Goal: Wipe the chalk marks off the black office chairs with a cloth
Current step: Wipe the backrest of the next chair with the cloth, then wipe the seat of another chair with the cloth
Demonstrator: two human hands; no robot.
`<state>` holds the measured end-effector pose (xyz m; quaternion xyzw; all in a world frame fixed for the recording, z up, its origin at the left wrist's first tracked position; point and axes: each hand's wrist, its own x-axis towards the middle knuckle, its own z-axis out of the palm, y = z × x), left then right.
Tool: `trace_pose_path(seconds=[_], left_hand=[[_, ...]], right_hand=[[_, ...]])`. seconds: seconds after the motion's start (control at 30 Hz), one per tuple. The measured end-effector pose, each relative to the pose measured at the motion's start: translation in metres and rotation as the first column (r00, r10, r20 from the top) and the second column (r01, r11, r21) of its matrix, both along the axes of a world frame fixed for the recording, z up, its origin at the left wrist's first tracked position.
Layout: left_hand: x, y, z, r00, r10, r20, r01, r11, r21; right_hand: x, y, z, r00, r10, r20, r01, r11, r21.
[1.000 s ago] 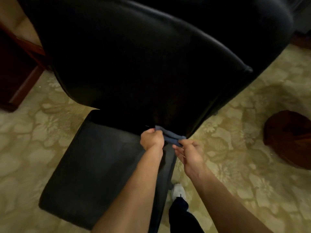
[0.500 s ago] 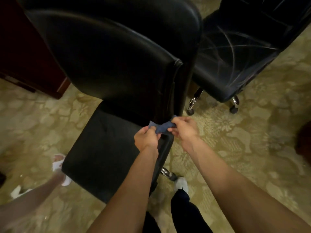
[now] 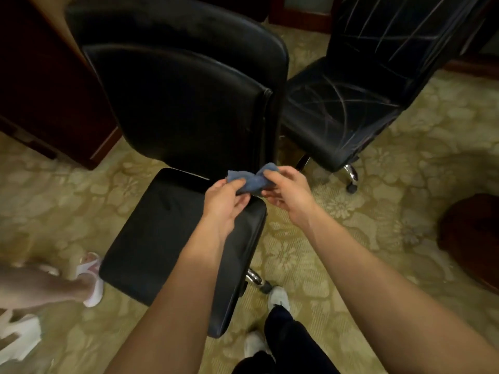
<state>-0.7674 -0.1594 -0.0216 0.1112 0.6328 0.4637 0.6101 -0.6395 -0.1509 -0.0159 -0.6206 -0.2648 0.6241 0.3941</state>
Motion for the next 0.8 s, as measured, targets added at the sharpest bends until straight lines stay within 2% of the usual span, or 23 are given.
trace_pose_path(seconds=[0.07,0.13,0.27,0.37,0.5,0.6,0.73,0.8], left_hand=[[0.004,-0.016,0.007,0.996,-0.068,0.06,0.07,0.997,-0.019],[0.01,-0.032,0.01,0.994,-0.073,0.081,0.073,0.997,0.001],[0.024,-0.059,0.015,0.99,-0.134,0.046,0.128,0.984,0.123],[0.032,-0.071,0.019,0.984,-0.171,0.056,0.163,0.978,0.13],[0.047,-0.069,0.024,0.987,-0.158,0.016,0.154,0.977,0.145],[0.067,-0.06,0.026,0.97,-0.232,-0.069,0.24,0.961,0.135],[0.108,-0.038,0.035,0.962,-0.273,-0.011,0.272,0.953,0.133],[0.134,-0.023,0.039,0.966,-0.249,-0.075,0.258,0.953,0.158]], right_hand=[[0.005,-0.022,0.008,1.0,-0.003,0.003,0.003,1.0,0.018],[0.014,-0.043,0.017,1.0,-0.009,0.012,0.008,0.999,0.036],[0.032,-0.078,0.036,0.997,-0.056,0.057,0.05,0.993,0.107],[0.041,-0.092,0.037,0.993,-0.1,0.066,0.091,0.987,0.134],[0.054,-0.088,0.034,0.989,-0.113,0.096,0.095,0.98,0.177],[0.07,-0.078,0.035,0.984,-0.137,0.109,0.1,0.952,0.29],[0.107,-0.058,0.04,0.979,-0.18,0.1,0.127,0.911,0.392],[0.134,-0.04,0.043,0.978,-0.185,0.097,0.133,0.91,0.392]])
